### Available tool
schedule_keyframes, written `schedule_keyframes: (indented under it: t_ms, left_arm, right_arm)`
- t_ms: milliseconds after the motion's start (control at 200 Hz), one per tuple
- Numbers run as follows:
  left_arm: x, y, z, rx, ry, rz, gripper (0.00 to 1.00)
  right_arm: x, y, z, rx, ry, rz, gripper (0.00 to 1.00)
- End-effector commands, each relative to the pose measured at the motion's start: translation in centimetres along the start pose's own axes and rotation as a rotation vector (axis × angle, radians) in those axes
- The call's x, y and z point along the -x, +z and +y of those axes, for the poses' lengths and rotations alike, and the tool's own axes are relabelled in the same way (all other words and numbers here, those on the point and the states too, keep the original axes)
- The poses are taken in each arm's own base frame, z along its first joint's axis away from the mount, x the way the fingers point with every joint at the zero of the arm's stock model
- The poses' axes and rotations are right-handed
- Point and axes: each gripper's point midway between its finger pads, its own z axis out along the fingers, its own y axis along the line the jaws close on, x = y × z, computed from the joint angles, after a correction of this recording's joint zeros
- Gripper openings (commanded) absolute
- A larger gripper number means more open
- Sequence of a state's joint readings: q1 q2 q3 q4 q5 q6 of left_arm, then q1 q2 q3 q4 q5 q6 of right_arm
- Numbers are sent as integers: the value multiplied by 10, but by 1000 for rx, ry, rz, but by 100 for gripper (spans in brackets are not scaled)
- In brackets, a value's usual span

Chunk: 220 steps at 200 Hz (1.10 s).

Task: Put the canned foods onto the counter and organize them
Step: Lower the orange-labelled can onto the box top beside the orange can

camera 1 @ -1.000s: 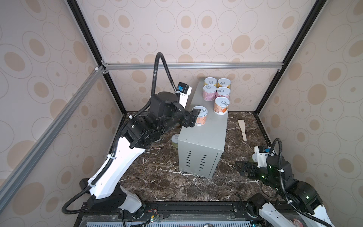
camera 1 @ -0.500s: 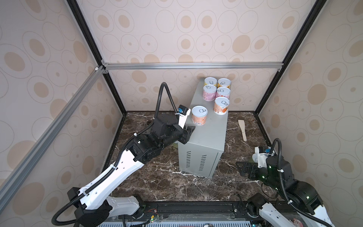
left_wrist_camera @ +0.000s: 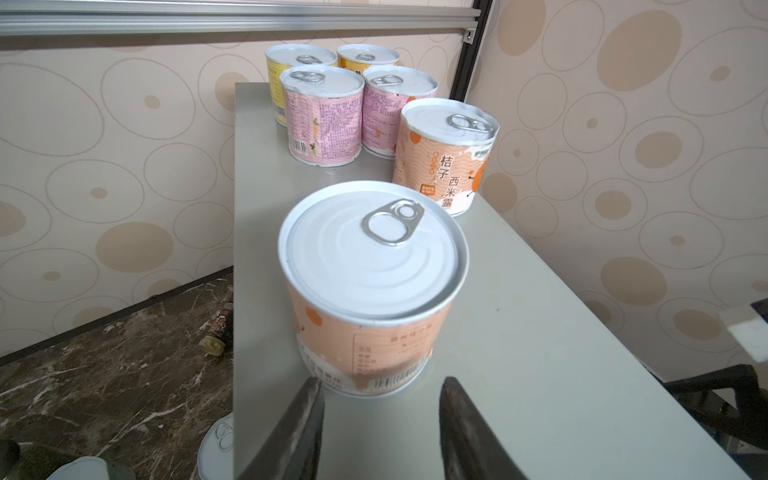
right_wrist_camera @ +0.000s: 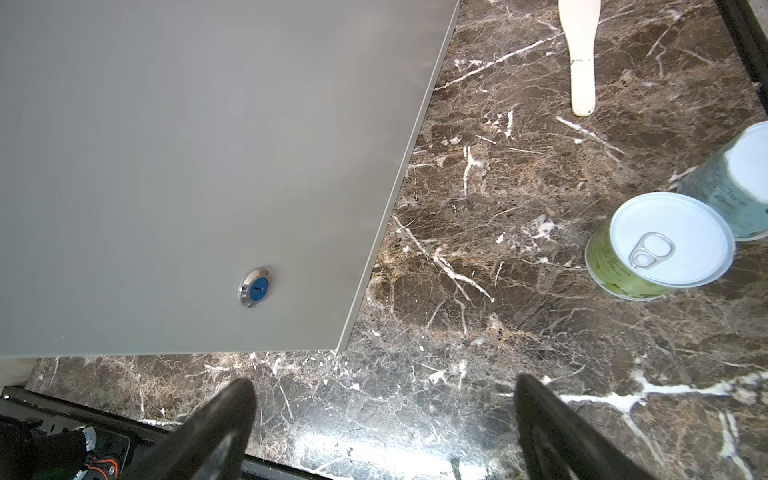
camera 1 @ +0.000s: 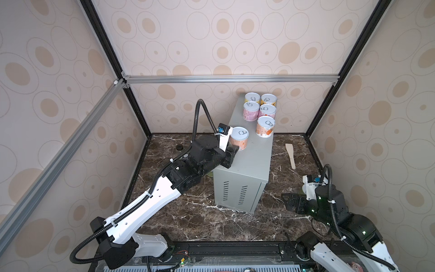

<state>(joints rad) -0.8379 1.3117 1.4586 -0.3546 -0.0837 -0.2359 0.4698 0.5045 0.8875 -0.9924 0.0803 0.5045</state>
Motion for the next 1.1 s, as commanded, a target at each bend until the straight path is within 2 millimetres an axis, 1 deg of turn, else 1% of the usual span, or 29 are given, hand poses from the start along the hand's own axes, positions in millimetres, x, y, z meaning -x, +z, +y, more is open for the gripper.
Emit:
schedule_keyframes:
  t_ms: [0, 130, 300, 420, 575, 720, 1095]
  left_arm:
    - [9, 8, -6, -12, -23, -33, 45]
    - [13, 17, -7, -7, -28, -39, 44]
    - [16, 35, -7, 16, -26, -28, 42]
    - [16, 48, -2, 49, -34, -16, 42]
    - [19, 61, 3, 82, -63, -20, 42]
    - [22, 70, 8, 112, -90, -26, 42]
    - [25, 90, 11, 116, -103, -12, 42]
  right_arm:
    - [1, 4, -3, -15, -17, -6, 99]
    - [-1, 6, -3, -17, -19, -3, 99]
    - [-1, 6, -4, -17, -23, -7, 99]
    - [-1, 6, -4, -14, -27, -11, 99]
    - [0, 5, -3, -10, -29, -17, 99]
    - [-1, 5, -3, -7, -33, -17, 99]
    - [0, 4, -3, -3, -37, -23, 99]
